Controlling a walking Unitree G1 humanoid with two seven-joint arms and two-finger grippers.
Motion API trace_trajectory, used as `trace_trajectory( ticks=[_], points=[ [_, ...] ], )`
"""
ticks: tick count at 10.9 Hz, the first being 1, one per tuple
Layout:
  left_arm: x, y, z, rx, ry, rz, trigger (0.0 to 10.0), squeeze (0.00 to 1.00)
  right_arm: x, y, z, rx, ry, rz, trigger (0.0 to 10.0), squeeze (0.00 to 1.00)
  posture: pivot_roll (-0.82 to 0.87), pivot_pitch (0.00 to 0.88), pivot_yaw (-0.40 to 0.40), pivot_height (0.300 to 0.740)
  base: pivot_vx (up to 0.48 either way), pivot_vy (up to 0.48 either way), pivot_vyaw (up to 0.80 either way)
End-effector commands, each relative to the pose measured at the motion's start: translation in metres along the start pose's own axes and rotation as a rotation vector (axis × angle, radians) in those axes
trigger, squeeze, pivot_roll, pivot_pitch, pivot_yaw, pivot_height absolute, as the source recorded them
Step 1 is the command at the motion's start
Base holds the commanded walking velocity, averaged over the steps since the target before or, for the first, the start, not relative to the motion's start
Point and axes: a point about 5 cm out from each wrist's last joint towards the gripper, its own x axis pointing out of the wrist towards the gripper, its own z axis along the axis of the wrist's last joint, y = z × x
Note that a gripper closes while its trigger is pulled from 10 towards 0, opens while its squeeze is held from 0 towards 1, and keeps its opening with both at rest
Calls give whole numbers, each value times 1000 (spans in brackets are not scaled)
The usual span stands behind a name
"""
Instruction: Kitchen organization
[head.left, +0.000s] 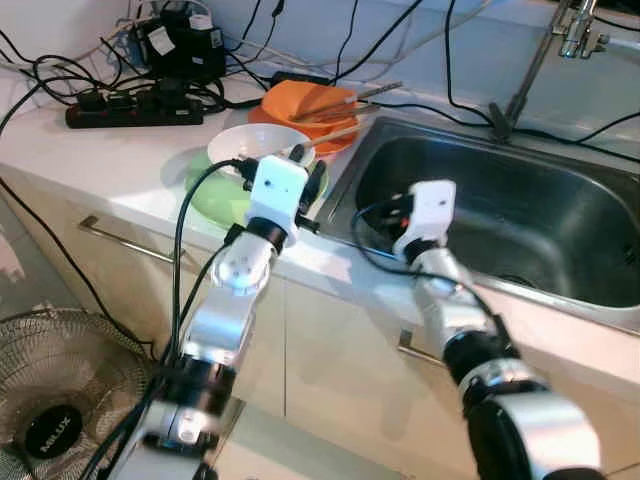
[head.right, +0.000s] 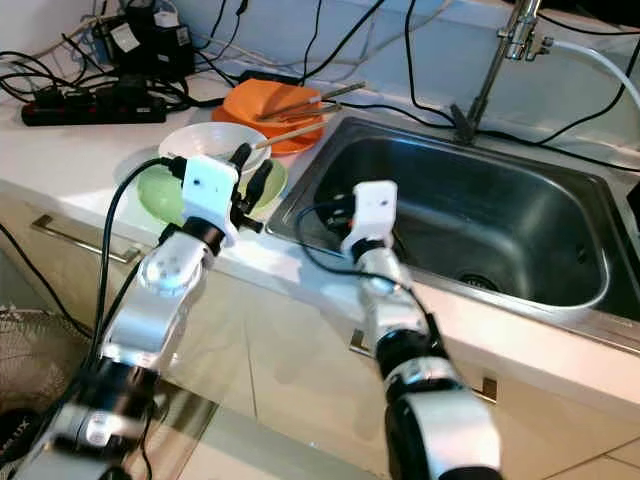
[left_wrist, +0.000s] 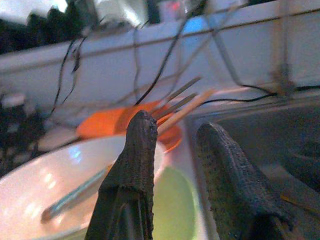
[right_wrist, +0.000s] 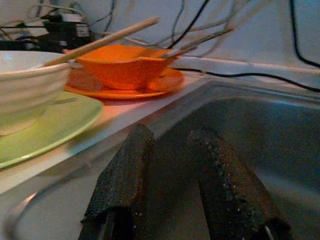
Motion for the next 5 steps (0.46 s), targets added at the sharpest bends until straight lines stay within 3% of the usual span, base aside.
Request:
trace_trajectory(
  ticks=[1,3,5],
  points=[
    [5,6,1,-29,13,35,10000,0,-1,2,0,9,-4,11,10000,0,223,1,-65,740,0,0,0],
    [17,30,-6,-132,54,143,10000,0,-4,7,-3,14,3,27,10000,0,219,0,-66,740,0,0,0],
    [20,41,-12,-167,86,172,10000,0,-4,7,-2,14,3,27,10000,0,214,4,-67,740,0,0,0]
  ],
)
